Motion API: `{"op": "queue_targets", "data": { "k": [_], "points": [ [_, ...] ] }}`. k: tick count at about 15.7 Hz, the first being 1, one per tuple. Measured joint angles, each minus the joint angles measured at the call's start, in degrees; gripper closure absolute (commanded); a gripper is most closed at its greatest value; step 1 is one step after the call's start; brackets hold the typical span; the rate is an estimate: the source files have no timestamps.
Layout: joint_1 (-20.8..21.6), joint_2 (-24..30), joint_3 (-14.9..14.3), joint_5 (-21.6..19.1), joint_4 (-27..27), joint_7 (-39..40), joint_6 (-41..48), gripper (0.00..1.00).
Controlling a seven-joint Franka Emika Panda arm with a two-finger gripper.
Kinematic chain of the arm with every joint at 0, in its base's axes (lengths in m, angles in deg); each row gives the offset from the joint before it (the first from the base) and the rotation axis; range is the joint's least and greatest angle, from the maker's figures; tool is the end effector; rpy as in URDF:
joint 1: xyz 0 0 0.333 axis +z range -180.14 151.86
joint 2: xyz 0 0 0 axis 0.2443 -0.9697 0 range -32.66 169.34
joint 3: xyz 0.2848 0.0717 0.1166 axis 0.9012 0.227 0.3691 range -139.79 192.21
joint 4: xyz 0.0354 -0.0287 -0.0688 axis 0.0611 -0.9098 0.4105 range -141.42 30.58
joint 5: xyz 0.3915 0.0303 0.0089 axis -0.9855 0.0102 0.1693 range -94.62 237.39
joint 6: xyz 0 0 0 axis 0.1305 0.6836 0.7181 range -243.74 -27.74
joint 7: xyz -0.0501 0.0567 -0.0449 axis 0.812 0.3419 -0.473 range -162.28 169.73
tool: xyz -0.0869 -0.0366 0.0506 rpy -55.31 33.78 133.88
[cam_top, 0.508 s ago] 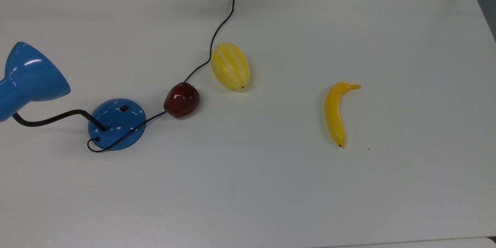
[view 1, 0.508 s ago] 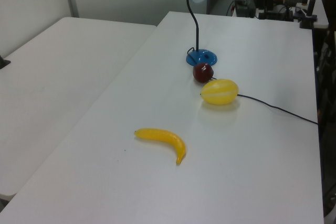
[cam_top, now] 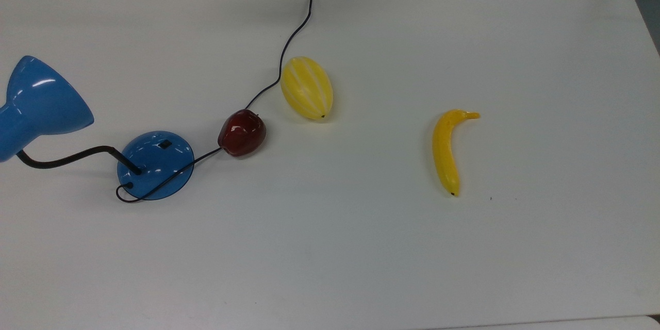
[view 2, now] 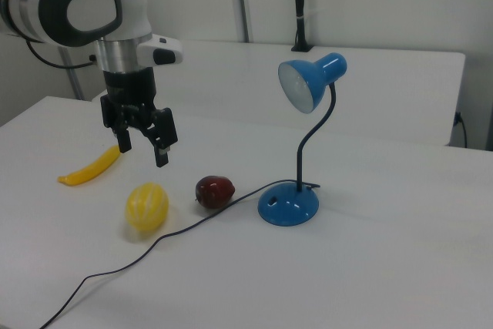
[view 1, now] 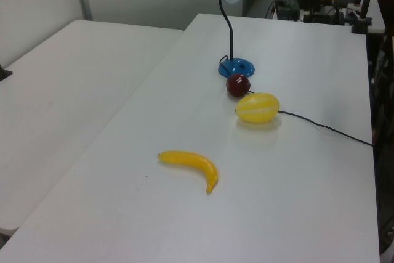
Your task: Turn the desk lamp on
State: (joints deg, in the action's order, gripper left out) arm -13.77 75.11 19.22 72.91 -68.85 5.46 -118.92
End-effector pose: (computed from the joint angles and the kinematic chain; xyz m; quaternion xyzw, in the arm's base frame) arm 0.5072 -0.0650 0.5772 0.9975 -0.0409 -0.0572 0.0020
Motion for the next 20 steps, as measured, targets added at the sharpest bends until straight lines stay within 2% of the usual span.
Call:
{"op": "queue_targets", "data": {
  "k": [10, 11, 12, 13, 16, 17, 18, 20],
  "points": [
    [-0.8, 0.0, 0.0, 0.0, 0.1, 0.0, 0.0, 0.0],
    [-0.8, 0.0, 0.0, 0.0, 0.1, 0.0, 0.0, 0.06],
    [-0.8, 0.0, 0.0, 0.0, 0.1, 0.0, 0.0, 0.18],
    [-0.8, 0.0, 0.0, 0.0, 0.1, 0.0, 0.0, 0.31],
    [-0.8, 0.0, 0.0, 0.0, 0.1, 0.1, 0.0, 0.8],
    [-0.8, 0.0, 0.0, 0.0, 0.1, 0.1, 0.0, 0.93],
    [-0.8, 0.0, 0.0, 0.0, 0.1, 0.1, 0.0, 1.0],
    [-0.8, 0.0, 0.0, 0.0, 0.1, 0.2, 0.0, 1.0]
  ]
}}
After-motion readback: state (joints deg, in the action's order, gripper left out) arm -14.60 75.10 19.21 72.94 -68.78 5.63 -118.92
